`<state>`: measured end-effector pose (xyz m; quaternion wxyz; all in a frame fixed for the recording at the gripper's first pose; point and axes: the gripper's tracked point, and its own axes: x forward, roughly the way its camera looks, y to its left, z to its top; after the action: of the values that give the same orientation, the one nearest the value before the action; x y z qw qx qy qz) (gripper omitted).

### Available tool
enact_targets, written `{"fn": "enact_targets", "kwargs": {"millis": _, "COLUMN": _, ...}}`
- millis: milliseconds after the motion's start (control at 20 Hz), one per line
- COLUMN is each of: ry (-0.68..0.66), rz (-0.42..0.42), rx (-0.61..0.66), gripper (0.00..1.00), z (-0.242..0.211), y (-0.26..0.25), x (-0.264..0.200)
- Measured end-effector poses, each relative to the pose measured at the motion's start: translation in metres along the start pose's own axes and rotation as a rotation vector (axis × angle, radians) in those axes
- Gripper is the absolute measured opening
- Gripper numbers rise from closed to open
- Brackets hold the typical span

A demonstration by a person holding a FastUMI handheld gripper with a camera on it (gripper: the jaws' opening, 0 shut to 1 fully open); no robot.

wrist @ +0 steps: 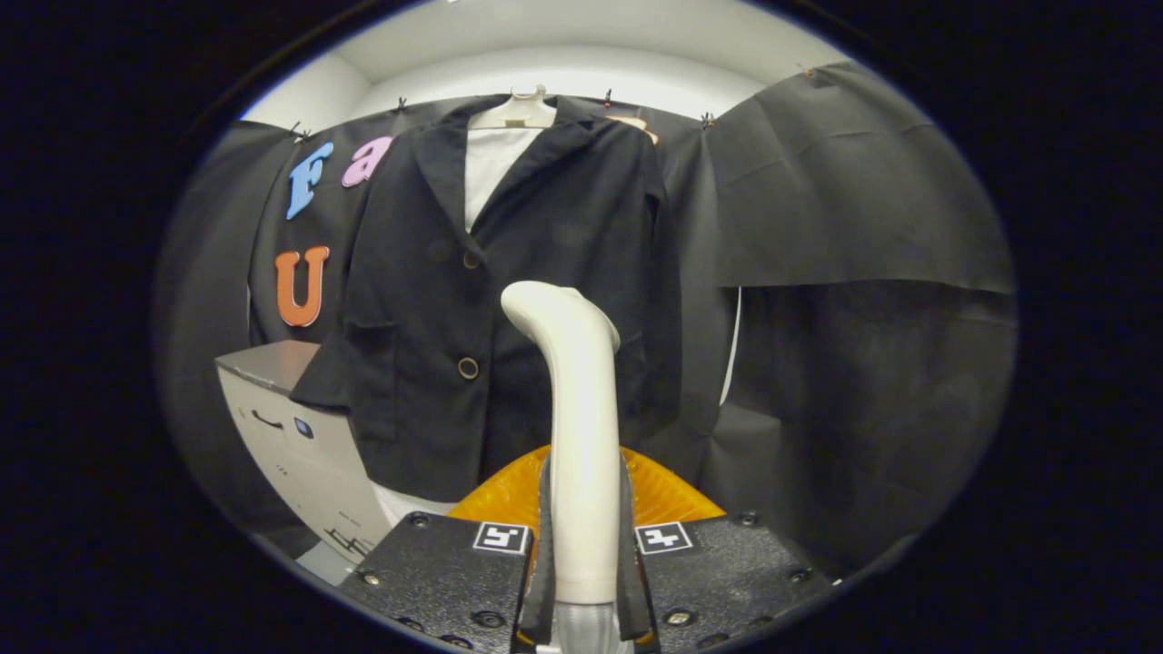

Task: Iron the clothes twice with a garment steamer, once on the left side and once on the right side.

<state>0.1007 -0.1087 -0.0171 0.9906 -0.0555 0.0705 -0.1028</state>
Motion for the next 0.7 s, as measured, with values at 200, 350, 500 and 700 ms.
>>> {"fn": "enact_targets", "kwargs": {"millis": 200, "ry": 0.059, "rz": -0.008, "rx": -0.011, "gripper": 0.30, "z": -0.034, "y": 0.005, "x": -0.004}}
{"fn": "enact_targets", "kwargs": {"millis": 350, "ry": 0.102, "rz": -0.010, "rx": -0.014, "gripper": 0.30, "z": -0.059, "y": 0.010, "x": -0.006}}
{"fn": "enact_targets", "kwargs": {"millis": 500, "ry": 0.138, "rz": -0.020, "rx": -0.029, "gripper": 0.30, "z": -0.081, "y": 0.012, "x": -0.008}}
{"fn": "enact_targets", "kwargs": {"millis": 700, "ry": 0.182, "rz": -0.031, "rx": -0.048, "gripper": 0.30, "z": -0.115, "y": 0.015, "x": -0.014}}
